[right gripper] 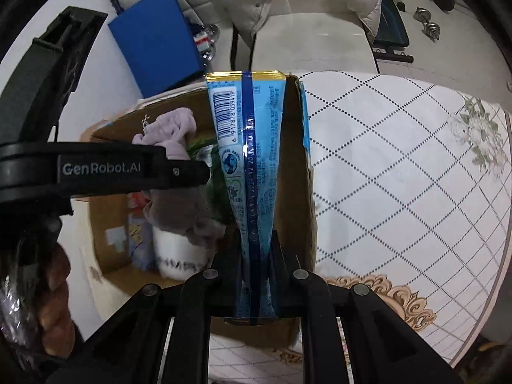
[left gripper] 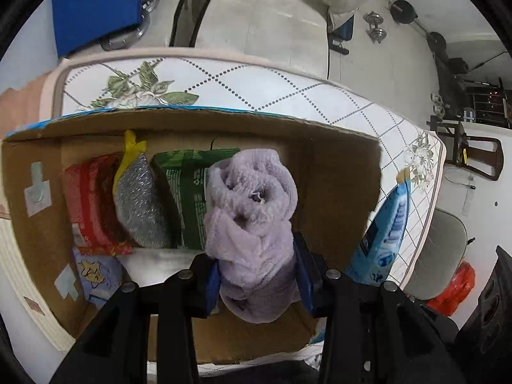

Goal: Organize soft objects

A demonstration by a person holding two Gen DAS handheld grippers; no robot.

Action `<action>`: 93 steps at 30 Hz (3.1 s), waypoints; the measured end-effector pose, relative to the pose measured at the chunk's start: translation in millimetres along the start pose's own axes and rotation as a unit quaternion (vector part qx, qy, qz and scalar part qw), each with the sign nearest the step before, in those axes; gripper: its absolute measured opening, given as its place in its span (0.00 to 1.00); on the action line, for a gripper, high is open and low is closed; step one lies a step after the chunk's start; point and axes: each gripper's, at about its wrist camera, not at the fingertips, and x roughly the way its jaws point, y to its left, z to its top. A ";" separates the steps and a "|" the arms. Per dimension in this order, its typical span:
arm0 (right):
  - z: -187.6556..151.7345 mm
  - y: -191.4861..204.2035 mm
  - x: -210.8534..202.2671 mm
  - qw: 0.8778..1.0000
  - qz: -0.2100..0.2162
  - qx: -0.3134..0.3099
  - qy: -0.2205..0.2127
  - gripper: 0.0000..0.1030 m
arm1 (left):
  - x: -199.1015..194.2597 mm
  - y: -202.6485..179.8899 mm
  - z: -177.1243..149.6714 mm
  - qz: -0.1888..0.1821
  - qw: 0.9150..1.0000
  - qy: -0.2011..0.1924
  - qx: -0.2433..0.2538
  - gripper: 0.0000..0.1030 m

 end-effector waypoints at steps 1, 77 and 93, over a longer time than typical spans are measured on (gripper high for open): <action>3.7 -2.5 2.5 1.000 -0.003 0.002 0.003 0.14 | 4.4 1.9 3.1 -0.002 1.000 0.006 -0.004 0.36; -194.7 62.3 -191.4 0.969 -0.112 -0.058 -0.211 1.00 | -170.7 8.3 -302.8 0.150 0.921 -0.358 0.043 0.97; -281.4 77.9 -277.3 0.951 -0.110 -0.089 -0.275 1.00 | -211.5 -12.6 -393.8 0.130 0.903 -0.406 0.049 0.97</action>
